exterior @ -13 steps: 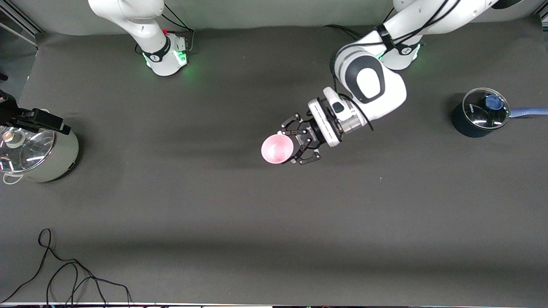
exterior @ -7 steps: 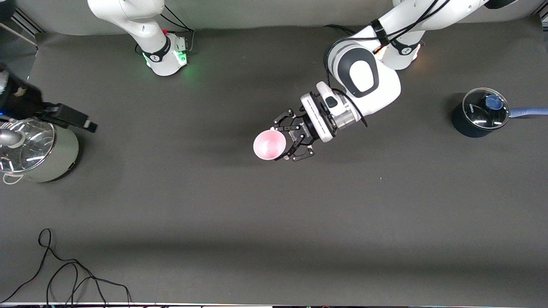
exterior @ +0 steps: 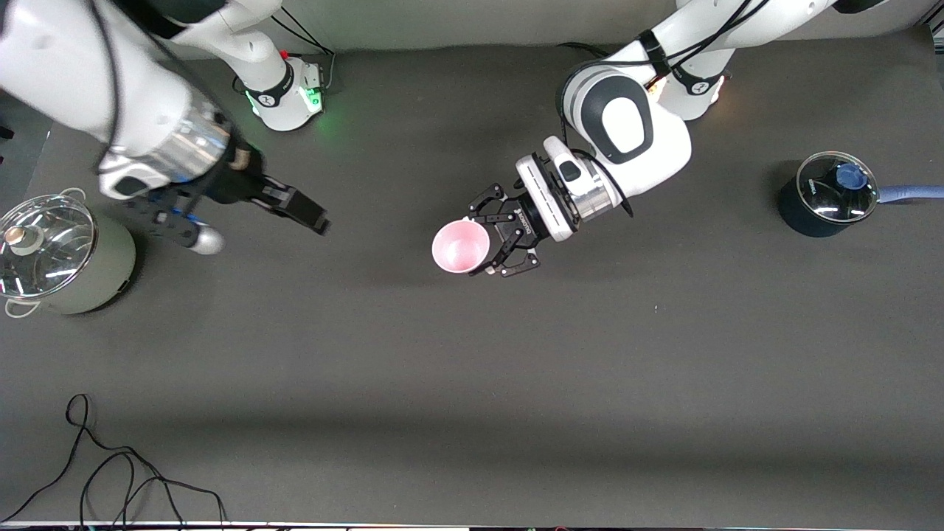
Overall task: Transfer pink cup from left to right arm
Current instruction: 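Reach the right gripper down into the cup's rim, then grip the cup rim with the right gripper while the left gripper opens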
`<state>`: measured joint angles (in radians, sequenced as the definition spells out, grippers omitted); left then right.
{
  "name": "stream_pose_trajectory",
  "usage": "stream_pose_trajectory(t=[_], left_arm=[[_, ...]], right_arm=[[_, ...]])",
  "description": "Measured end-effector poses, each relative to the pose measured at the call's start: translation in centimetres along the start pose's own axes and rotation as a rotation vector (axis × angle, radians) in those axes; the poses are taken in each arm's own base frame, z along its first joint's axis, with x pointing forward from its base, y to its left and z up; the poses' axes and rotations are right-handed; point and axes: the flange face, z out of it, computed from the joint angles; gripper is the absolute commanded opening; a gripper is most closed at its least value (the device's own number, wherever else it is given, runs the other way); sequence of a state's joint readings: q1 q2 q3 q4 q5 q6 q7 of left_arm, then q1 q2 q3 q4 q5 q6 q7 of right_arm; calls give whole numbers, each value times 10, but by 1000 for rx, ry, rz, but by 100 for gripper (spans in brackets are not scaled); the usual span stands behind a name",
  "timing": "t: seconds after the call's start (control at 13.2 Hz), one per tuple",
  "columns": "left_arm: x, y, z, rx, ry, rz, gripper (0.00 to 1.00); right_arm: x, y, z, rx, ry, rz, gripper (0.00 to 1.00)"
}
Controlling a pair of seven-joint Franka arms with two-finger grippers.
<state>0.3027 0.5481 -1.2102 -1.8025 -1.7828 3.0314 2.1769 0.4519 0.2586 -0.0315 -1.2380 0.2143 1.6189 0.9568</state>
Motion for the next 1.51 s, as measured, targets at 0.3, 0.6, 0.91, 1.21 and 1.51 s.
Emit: stream_pose_trajectory(t=[0.3,0.6,0.91,1.21,1.51], left_arm=[[2,-3,-1,9,2,0,27],[2,-4,-2,12,2,-1,27],[2,-5,-3,16,-1,-1,27],[1,-6,-5,36,-15,0,28],[1,-6,-5,39,-17,1,28]], right_arm=[[-47,-53,23,64,20,53,100],[-66,-75,46,76,18,96,100],[-69,-88,66,68,8,244,100],[-71,-94,90,37,-5,340,100],[-78,-100,111,13,-13,370,88]])
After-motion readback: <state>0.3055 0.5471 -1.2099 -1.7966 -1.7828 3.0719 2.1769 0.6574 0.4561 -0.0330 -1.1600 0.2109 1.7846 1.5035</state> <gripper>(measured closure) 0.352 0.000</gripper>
